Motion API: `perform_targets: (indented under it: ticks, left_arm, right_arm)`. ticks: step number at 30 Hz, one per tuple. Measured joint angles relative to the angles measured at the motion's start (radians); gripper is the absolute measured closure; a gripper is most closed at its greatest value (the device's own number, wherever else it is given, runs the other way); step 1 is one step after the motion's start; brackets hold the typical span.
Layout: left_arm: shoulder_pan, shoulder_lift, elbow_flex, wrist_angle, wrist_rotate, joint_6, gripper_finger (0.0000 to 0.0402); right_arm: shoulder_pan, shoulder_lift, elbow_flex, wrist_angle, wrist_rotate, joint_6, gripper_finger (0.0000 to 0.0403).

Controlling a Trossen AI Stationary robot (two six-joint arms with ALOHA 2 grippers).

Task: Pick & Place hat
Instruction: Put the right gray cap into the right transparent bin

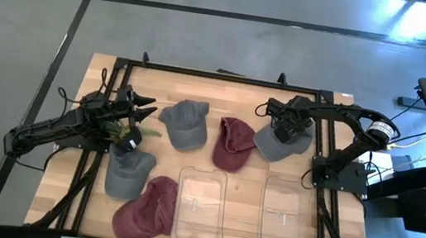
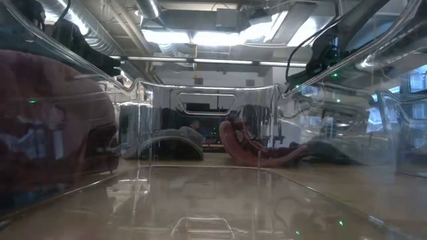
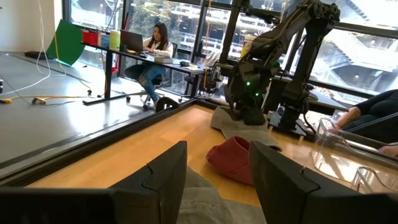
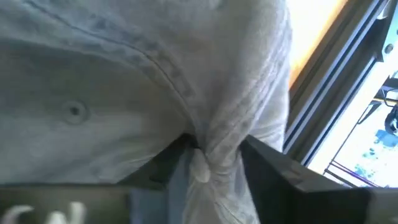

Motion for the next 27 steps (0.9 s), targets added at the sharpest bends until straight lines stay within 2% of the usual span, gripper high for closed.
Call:
perform_targets:
  ticks: [6,10,14,21,27]
  left_arm:
    - [0.000,0.000,0.000,0.000,0.000,0.000,0.0233]
    - [0.000,0.000,0.000,0.000,0.000,0.000,0.0233]
    - [0.000,0.000,0.000,0.000,0.000,0.000,0.0233]
    - [0.000,0.000,0.000,0.000,0.000,0.000,0.0233]
    - [0.000,0.000,0.000,0.000,0.000,0.000,0.0233]
  right_arm:
    - [0.002,-0.005,0.000,-0.012,0.000,-0.045,0.0372]
    - [0.033,-0.055,0.020,-0.055,0.000,-0.056,0.0373]
    - [0.080,-0.133,0.114,-0.173,-0.010,-0.037,0.0373]
    - [0.143,-0.280,0.380,-0.309,-0.144,-0.102,0.0373]
    - [0.217,-0.386,0.606,-0.367,-0.205,-0.173,0.0373]
